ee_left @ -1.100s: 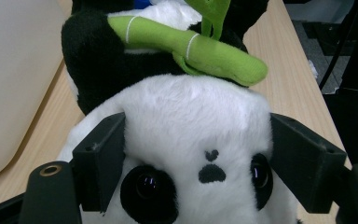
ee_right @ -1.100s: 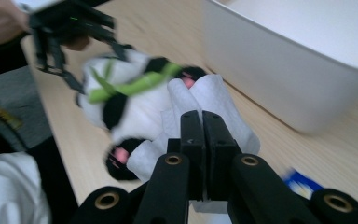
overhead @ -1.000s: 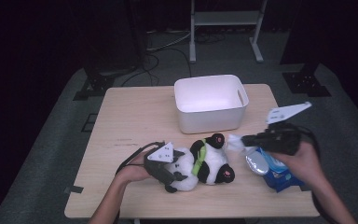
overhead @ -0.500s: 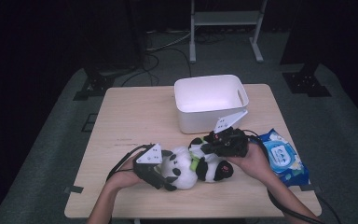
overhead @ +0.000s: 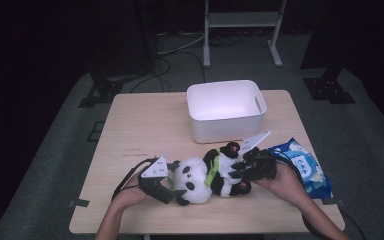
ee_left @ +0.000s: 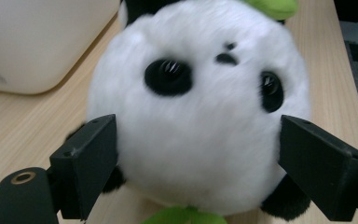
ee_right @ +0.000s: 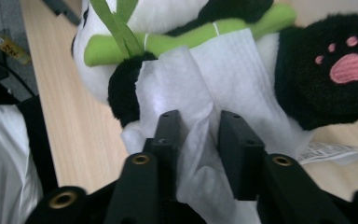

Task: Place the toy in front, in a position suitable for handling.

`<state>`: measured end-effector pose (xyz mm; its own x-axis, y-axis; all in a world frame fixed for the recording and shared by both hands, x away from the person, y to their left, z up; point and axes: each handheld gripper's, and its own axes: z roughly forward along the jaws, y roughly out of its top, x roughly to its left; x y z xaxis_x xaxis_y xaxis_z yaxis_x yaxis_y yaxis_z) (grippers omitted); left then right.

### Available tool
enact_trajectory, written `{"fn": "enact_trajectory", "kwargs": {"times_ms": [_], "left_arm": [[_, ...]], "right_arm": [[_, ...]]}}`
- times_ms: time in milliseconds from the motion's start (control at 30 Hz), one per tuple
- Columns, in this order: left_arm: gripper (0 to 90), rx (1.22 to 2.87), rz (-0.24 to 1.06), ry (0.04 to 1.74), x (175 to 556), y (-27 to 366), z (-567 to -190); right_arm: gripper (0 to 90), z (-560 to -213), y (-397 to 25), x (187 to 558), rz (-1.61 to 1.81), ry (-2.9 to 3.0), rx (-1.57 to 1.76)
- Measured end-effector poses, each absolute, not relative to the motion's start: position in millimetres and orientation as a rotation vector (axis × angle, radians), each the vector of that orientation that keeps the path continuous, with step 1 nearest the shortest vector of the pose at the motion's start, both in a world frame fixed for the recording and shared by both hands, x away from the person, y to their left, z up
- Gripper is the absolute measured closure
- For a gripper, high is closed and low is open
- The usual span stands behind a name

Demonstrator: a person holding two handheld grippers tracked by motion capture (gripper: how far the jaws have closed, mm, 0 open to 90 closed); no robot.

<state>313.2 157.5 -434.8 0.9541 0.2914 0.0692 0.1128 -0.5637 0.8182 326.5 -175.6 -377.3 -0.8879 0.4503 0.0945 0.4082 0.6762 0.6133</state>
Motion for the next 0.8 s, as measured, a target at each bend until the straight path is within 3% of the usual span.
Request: {"fn": "enact_trajectory", "kwargs": {"times_ms": [167, 333, 533, 667, 800], "left_arm": [[13.8, 2.160, 0.233, 0.280, 312, 158, -437], [14.6, 2.137, 0.215, 0.291, 314, 156, -441], [14.7, 2.118, 0.204, 0.283, 314, 156, -443], [14.7, 2.117, 0.206, 0.268, 313, 152, -443], [15.8, 2.126, 0.217, 0.268, 313, 153, -443]], "right_arm": [[81.0, -380, -180, 320, 1.014, 2.868, 0.731], [82.5, -375, -176, 325, 1.058, 2.870, 0.748], [82.5, -357, -145, 331, 1.158, 2.858, 0.677], [82.5, -355, -105, 332, 1.109, 2.886, 0.538], [82.5, -355, -93, 333, 1.042, 2.885, 0.495]]}}
